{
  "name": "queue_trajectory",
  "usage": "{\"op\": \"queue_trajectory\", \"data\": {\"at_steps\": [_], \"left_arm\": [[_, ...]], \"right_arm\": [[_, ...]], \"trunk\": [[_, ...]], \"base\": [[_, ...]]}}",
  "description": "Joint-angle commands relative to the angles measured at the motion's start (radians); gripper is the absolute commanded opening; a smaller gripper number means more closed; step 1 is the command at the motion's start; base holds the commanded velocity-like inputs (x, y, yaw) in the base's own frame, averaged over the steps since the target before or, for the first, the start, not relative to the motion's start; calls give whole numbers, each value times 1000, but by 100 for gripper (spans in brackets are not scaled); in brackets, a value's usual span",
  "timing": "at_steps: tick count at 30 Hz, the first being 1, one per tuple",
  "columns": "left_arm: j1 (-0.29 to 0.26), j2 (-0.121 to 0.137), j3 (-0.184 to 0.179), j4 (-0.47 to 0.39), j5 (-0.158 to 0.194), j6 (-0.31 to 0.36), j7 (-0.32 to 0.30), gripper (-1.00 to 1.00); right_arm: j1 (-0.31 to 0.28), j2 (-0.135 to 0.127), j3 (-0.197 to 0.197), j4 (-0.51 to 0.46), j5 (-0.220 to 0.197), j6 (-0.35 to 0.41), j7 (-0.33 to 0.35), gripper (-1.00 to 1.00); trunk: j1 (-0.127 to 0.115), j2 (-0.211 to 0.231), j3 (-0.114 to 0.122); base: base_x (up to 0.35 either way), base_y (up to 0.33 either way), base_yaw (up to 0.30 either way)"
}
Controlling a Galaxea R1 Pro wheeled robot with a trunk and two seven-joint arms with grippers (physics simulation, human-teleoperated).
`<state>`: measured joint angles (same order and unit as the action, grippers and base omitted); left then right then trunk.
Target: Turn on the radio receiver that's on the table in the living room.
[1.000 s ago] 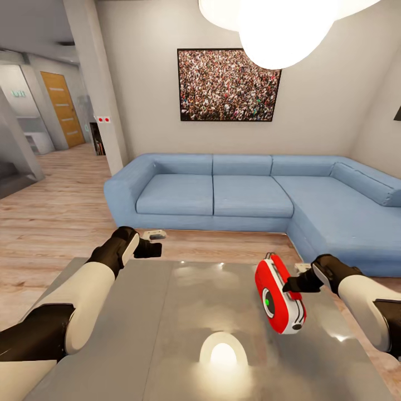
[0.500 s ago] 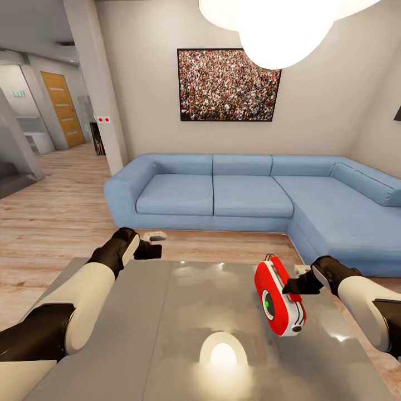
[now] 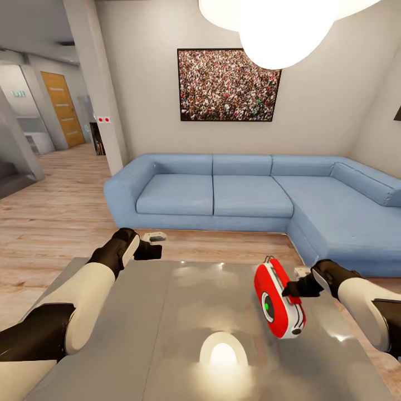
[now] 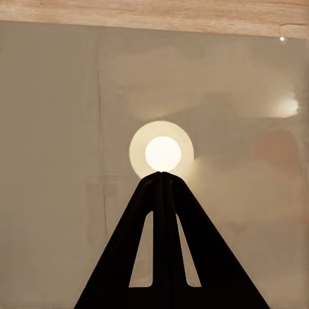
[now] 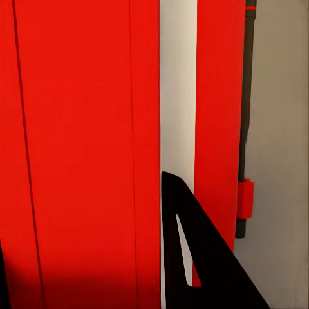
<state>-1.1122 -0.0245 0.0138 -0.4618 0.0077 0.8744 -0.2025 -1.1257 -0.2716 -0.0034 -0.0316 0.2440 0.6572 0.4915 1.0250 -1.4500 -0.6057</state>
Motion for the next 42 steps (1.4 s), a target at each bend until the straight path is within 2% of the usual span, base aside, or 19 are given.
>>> {"op": "queue_trajectory", "data": {"at_steps": [1, 10, 25, 33, 42], "left_arm": [[0, 0, 0, 0, 0, 0, 0, -100], [0, 0, 0, 0, 1, 0, 0, -100], [0, 0, 0, 0, 1, 0, 0, -100], [0, 1, 0, 0, 1, 0, 0, -100], [0, 1, 0, 0, 2, 0, 0, -100]], "right_arm": [[0, 0, -5, 4, -3, -8, -4, -100], [0, 0, -5, 11, -5, -23, -31, -100], [1, 8, -4, 12, -5, -24, -33, -100], [27, 12, -4, 10, -5, -28, -33, -100], [31, 14, -5, 10, -5, -33, -33, -100]], "trunk": [[0, 0, 0], [0, 0, 0], [0, 0, 0], [0, 0, 0], [0, 0, 0]], "base": [[0, 0, 0], [0, 0, 0], [0, 0, 0], [0, 0, 0], [0, 0, 0]]}}
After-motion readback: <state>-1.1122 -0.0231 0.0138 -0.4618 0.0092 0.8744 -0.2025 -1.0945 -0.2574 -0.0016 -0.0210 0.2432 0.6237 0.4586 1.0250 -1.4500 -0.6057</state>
